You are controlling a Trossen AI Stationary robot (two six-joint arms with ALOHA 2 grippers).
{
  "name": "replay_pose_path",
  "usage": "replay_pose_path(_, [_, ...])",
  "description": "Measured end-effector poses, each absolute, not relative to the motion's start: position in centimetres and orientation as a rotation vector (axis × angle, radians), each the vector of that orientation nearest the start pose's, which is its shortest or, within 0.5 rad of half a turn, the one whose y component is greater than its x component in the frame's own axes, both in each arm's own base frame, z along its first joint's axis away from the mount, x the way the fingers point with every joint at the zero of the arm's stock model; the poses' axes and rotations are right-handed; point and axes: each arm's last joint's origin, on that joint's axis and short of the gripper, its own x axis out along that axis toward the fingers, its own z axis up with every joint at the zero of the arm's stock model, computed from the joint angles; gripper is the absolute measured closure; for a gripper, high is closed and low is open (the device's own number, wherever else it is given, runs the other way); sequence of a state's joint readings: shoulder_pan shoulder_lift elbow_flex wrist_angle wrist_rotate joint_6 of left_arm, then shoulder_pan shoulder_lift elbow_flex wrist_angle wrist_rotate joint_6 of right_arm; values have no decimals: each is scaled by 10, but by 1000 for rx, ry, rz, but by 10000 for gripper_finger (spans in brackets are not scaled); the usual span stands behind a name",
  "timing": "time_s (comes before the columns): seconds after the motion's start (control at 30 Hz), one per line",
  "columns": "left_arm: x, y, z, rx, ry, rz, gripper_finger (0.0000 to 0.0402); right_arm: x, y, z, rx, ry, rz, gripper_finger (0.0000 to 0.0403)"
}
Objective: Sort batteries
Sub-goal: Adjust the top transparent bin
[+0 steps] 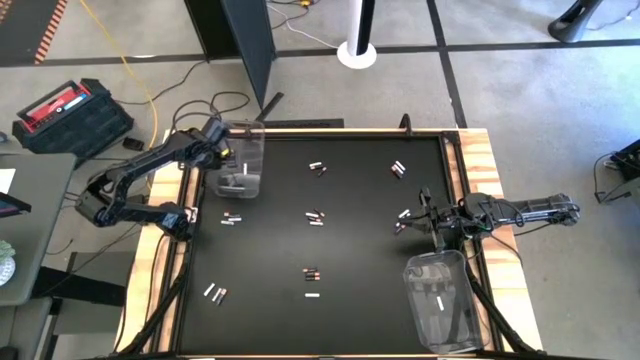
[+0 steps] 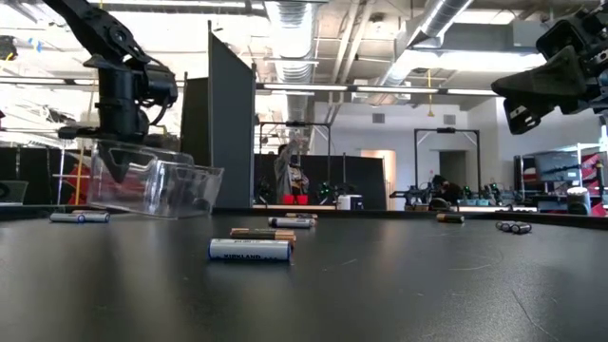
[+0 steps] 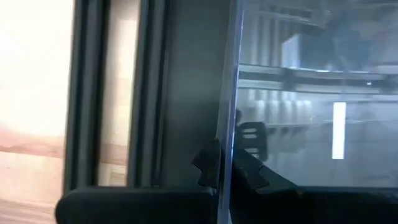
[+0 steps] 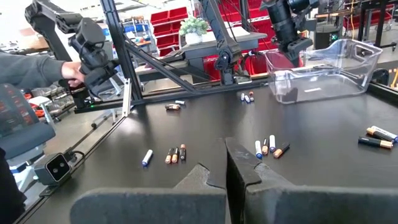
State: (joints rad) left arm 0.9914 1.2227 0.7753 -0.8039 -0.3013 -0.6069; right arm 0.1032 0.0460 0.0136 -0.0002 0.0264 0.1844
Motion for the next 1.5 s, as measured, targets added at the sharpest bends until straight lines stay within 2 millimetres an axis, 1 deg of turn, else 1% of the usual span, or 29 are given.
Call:
replay_pose_path(0.3, [127, 166, 211, -941, 827, 1455, 399, 99, 10, 165, 182, 39, 74, 392])
replay_pose_path(0.53, [147, 150, 211, -951, 802, 1398, 399, 99, 10, 165, 182, 38, 74, 392])
replay_pose_path(0.67, [155, 142, 211, -969, 784, 1382, 399, 99, 10, 165, 182, 40, 74, 392])
replay_pose_path(0.9, [172, 134, 210, -994, 711, 1339, 399, 99, 10, 165, 182, 39, 74, 392])
replay_pose_path(1.23, [196, 137, 187, -1023, 738, 1313, 400, 99, 10, 165, 182, 39, 74, 392])
replay_pose_path(1.33, [203, 137, 184, -1015, 727, 1295, 400, 99, 10, 165, 182, 39, 74, 392])
replay_pose_path(1.5, [203, 137, 185, -1009, 718, 1297, 400, 99, 10, 165, 182, 38, 74, 392])
